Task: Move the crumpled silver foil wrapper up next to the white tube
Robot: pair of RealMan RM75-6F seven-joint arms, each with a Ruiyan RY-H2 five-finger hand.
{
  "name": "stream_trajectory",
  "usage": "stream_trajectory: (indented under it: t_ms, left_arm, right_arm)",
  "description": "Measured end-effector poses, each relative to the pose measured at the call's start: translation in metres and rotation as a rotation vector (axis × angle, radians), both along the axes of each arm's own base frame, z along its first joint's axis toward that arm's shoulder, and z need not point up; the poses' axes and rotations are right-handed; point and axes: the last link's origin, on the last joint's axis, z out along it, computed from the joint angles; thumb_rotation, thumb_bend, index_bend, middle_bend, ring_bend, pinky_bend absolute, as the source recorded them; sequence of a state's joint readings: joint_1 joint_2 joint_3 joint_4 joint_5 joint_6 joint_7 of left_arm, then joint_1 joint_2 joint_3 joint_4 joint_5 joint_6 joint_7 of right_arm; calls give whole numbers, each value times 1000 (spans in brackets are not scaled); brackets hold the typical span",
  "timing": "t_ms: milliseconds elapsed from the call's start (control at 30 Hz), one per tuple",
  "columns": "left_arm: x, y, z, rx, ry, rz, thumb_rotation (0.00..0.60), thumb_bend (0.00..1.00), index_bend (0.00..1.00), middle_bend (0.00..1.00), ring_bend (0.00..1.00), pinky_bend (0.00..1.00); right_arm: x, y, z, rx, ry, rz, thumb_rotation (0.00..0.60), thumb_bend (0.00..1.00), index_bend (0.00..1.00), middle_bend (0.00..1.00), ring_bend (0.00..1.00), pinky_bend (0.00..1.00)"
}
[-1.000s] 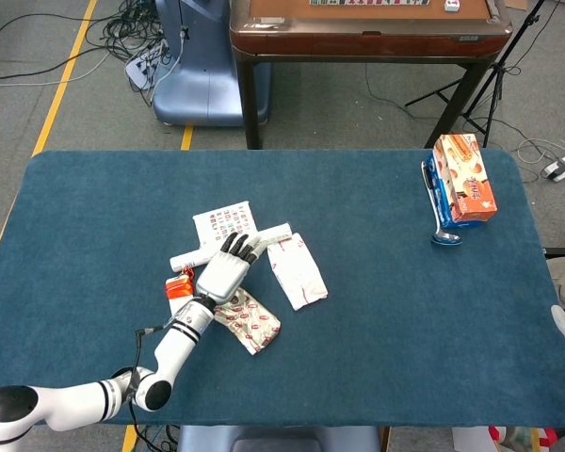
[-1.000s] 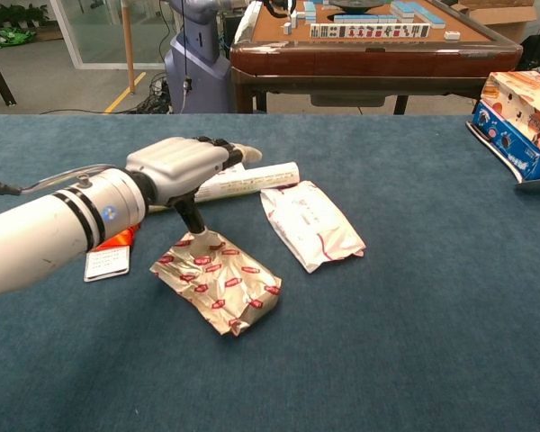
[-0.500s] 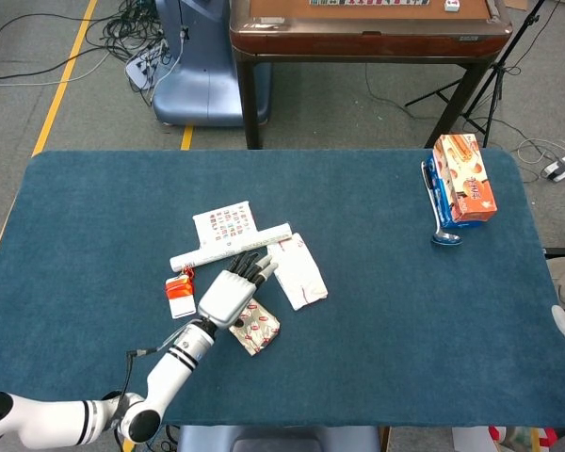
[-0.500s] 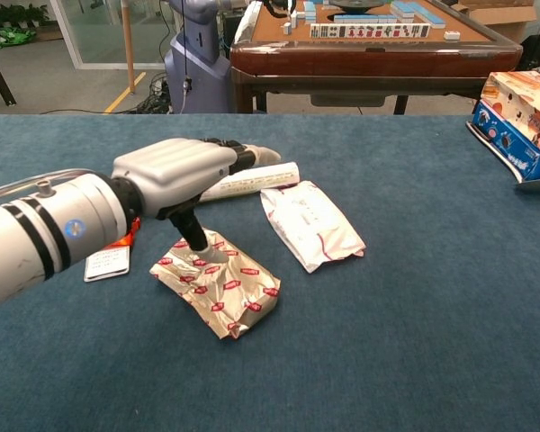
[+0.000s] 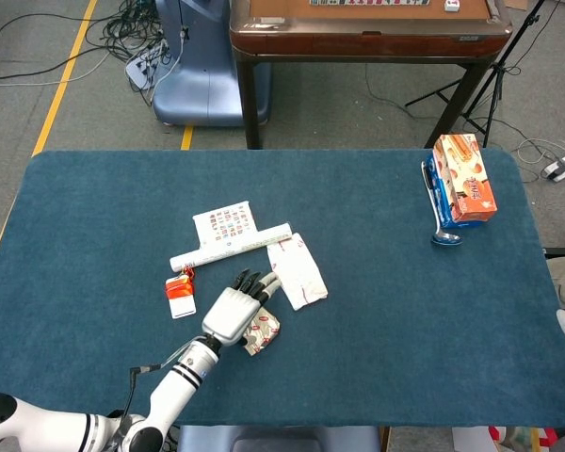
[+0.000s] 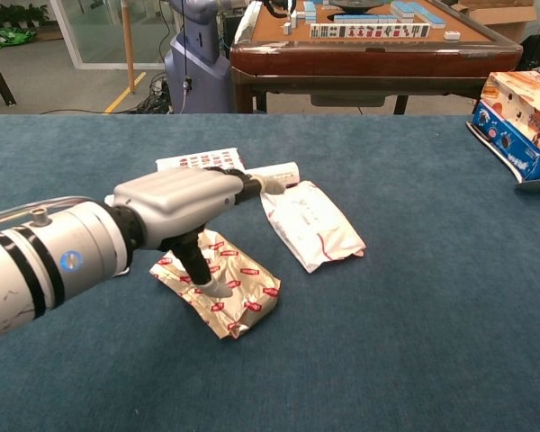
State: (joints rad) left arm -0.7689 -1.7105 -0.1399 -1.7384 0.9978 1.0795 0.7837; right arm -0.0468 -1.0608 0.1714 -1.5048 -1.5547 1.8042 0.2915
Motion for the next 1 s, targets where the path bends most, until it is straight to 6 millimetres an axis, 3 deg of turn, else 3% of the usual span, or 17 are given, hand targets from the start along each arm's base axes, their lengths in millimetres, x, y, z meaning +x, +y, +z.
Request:
stream_trajectory:
  t_ms: [367,1000]
  left_arm:
    - [-1,-3,-10,-80,-38,42,600,0,0,0,0,1]
    - [-14,18,-20,-32,-15,86,600,0,0,0,0,1]
  right_arm:
    - [-1,3,5,-14,-15,2,600,200,435,330,321,537]
    - [-2,4,7,-22,-19,2,600,203,435,330,321,537]
